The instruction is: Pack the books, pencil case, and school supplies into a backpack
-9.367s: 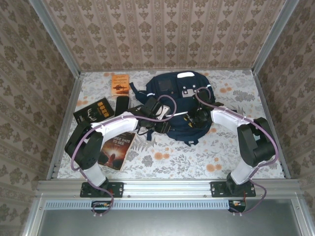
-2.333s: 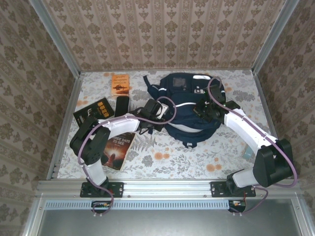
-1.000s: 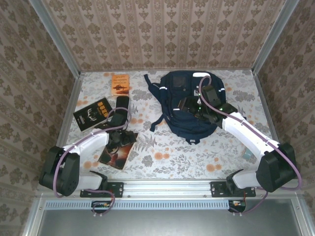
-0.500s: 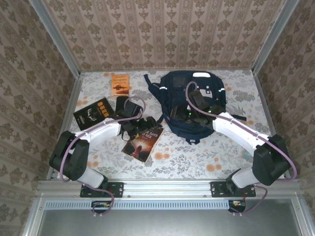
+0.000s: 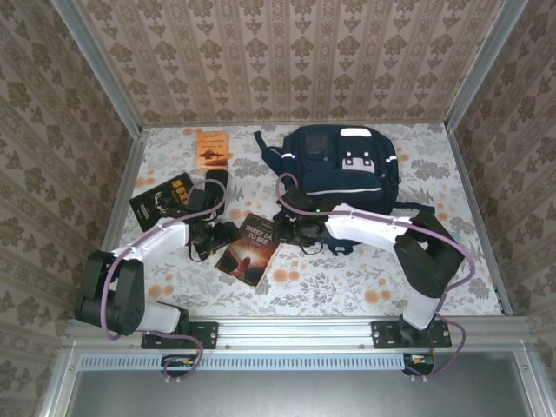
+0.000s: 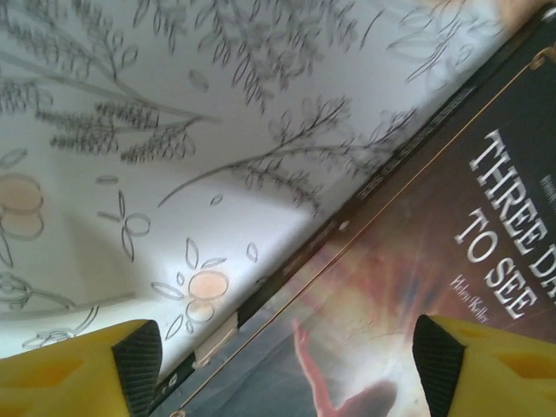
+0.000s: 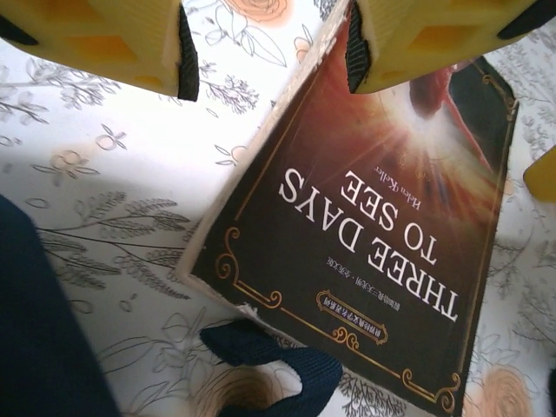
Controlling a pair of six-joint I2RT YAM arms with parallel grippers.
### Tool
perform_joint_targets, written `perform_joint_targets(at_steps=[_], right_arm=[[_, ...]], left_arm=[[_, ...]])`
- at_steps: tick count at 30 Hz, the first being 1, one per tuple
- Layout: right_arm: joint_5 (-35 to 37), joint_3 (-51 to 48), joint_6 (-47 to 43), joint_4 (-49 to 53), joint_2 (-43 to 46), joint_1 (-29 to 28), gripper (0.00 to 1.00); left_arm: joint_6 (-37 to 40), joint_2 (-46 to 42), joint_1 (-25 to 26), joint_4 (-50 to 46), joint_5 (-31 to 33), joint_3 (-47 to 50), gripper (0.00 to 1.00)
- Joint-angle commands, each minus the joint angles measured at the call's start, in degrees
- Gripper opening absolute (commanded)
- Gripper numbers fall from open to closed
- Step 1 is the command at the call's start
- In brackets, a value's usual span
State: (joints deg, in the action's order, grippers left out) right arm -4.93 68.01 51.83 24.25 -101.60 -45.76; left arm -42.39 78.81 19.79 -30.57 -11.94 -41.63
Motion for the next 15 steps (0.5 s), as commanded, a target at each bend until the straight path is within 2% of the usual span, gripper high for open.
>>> perform_joint_targets(at_steps=[1, 6, 15], right_arm=[[-1.2, 4.4, 0.8, 1.6, -3.6, -0.9, 0.49], [-0.4, 8.5, -0.4, 3.5, -8.7, -1.5, 0.45], [4.0, 19.5, -4.5, 9.8, -18.6, -0.8, 0.45]], left_arm=[[2.8, -0.3, -0.3, -1.4, -0.7, 0.8, 0.74], [3.0, 0.0, -0.1, 0.2, -3.1, 2.3, 0.66], [4.3, -0.3, 2.0, 1.7, -7.3, 3.1, 0.61]])
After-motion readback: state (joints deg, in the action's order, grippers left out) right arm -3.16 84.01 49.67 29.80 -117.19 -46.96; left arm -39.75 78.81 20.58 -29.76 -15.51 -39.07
